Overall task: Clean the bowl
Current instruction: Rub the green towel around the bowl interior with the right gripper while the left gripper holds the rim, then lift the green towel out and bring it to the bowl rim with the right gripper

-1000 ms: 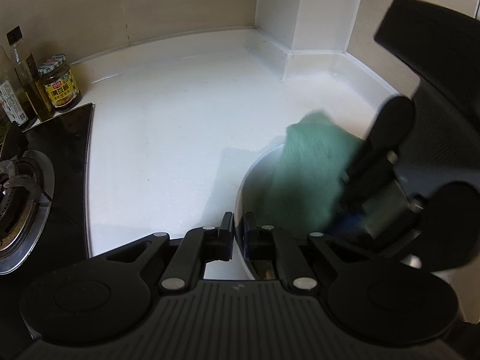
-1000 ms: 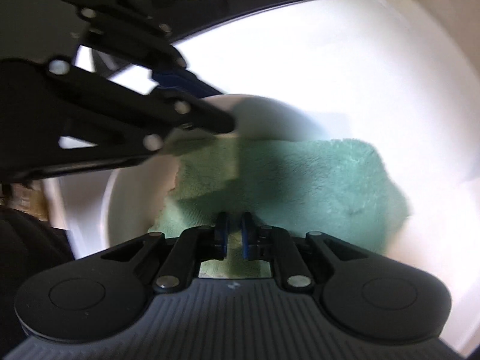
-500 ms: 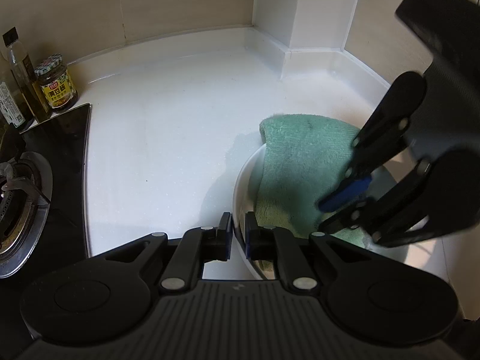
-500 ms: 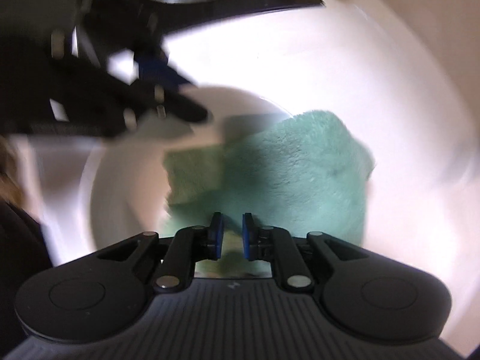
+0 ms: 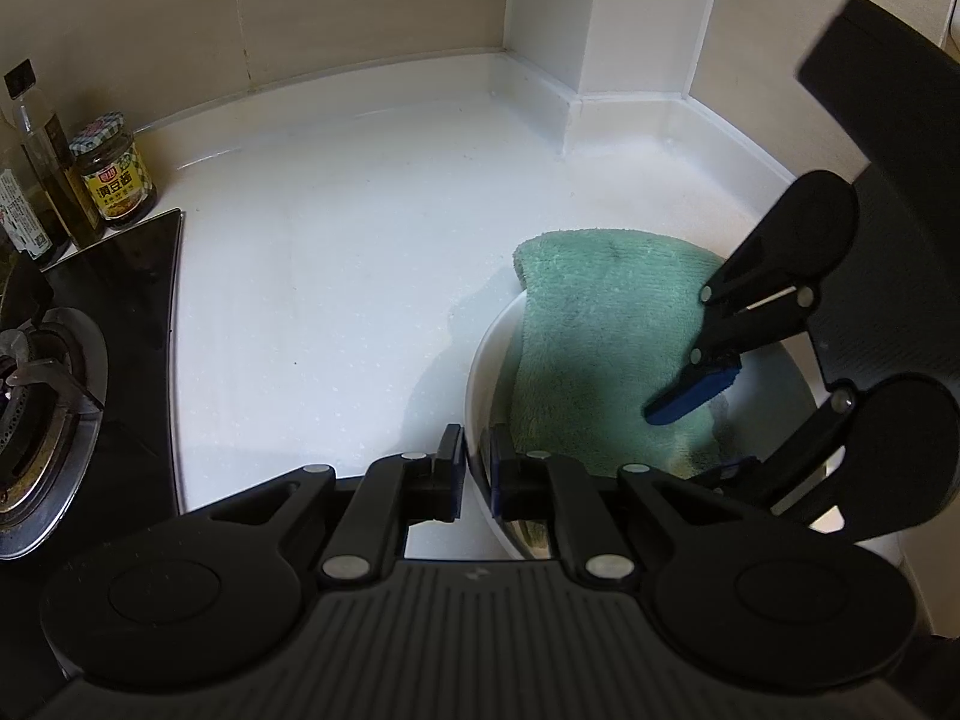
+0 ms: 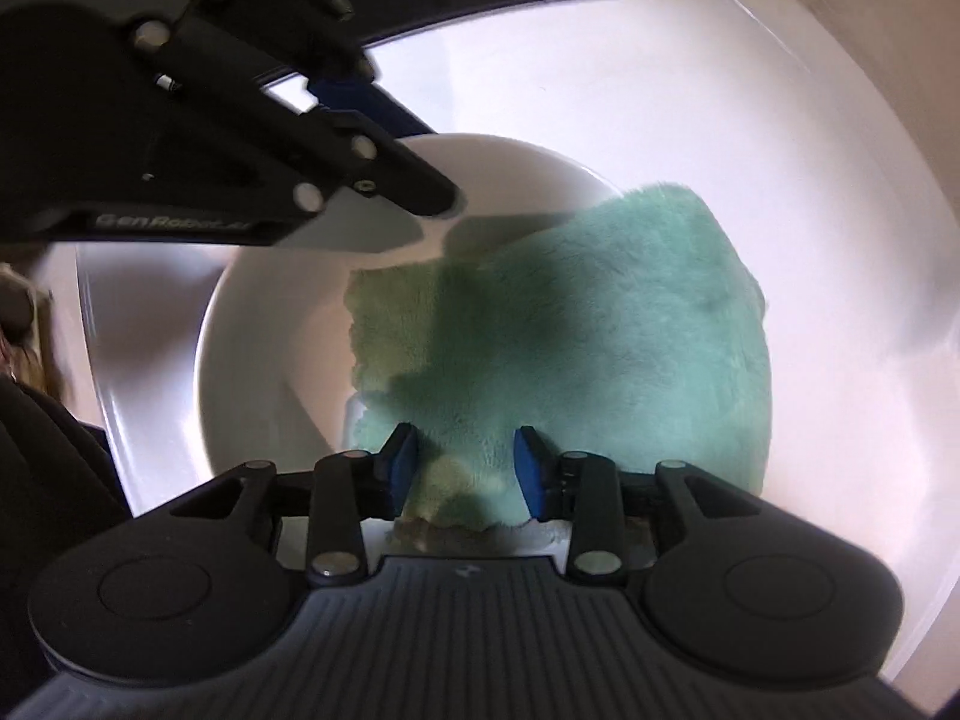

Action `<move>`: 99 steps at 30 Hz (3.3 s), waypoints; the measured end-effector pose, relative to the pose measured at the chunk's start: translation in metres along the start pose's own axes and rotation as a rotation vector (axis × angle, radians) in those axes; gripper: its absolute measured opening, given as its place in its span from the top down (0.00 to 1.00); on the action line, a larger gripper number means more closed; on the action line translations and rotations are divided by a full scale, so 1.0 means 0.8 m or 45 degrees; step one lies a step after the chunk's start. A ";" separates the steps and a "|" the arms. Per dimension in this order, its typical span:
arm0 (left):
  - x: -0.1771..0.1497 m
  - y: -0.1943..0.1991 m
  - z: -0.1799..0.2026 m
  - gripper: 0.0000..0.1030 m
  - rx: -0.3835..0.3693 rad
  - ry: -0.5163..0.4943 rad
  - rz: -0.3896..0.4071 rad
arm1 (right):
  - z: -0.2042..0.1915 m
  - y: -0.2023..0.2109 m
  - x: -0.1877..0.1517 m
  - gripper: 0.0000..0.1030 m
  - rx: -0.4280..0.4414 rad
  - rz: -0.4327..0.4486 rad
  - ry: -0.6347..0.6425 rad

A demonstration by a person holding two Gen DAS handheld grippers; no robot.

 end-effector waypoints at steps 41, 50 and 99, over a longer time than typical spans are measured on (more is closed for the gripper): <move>0.012 -0.004 0.005 0.89 -0.022 0.027 -0.016 | 0.152 0.002 -0.108 0.95 0.200 0.527 -0.954; 0.013 -0.003 0.005 0.87 -0.013 -0.005 -0.035 | 0.127 -0.050 -0.152 0.93 0.560 0.615 -1.186; 0.004 -0.005 0.020 0.83 0.055 -0.197 -0.065 | 0.085 -0.067 -0.010 0.79 0.127 0.133 -0.673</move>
Point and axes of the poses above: each gripper's, at about its wrist camera, not at the fingertips, and y roughly against the way its jaws point, z to its right, x to its top, the point moved 2 cm from there along -y, roughly the way its jaws point, and after that the axes turned 12 degrees about -z, right-handed, at the moved point
